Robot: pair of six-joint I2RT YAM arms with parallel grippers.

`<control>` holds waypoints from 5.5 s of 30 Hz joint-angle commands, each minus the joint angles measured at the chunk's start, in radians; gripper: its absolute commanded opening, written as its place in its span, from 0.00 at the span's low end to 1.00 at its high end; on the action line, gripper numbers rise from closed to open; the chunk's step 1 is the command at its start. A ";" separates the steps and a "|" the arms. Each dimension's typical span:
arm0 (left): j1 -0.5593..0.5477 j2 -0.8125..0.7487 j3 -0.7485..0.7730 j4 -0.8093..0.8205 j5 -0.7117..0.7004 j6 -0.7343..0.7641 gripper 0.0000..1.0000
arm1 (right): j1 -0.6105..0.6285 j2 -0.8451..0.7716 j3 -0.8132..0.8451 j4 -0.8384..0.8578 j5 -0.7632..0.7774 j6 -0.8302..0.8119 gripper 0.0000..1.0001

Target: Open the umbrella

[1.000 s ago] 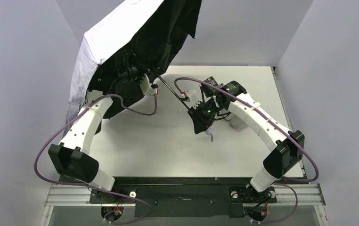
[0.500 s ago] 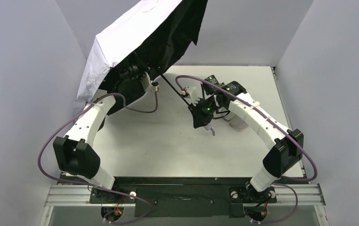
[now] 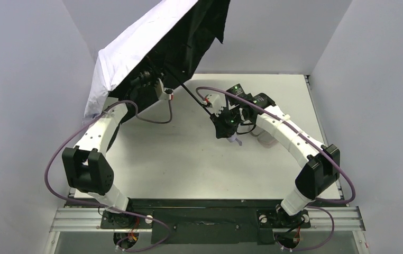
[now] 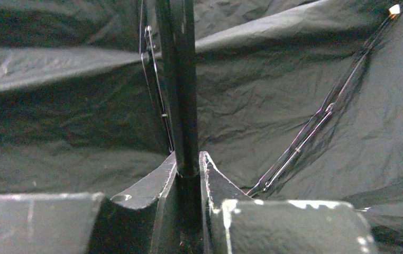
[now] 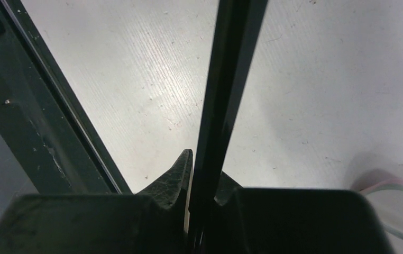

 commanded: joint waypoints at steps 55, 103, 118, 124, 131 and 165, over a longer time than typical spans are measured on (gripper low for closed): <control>0.078 -0.070 -0.142 0.440 -0.256 -0.094 0.63 | 0.010 -0.148 0.026 -0.167 -0.180 0.019 0.00; -0.815 -0.658 -0.680 -0.556 -0.078 -1.294 0.97 | 0.121 -0.087 -0.695 1.205 0.063 0.396 0.00; -0.972 -0.700 -0.705 -0.594 -0.027 -1.139 0.97 | 0.122 -0.183 -0.827 1.226 0.072 0.362 0.59; -1.029 -0.817 -0.675 -0.778 0.085 -0.931 0.97 | 0.123 -0.301 -0.844 1.159 0.086 0.361 0.70; -1.146 -0.861 -0.562 -0.920 0.076 -0.878 0.97 | 0.119 -0.517 -0.881 1.017 0.151 0.331 0.76; -0.488 -0.640 0.130 -0.027 0.076 -2.215 0.97 | -0.147 -1.011 -0.683 0.541 0.368 0.247 0.80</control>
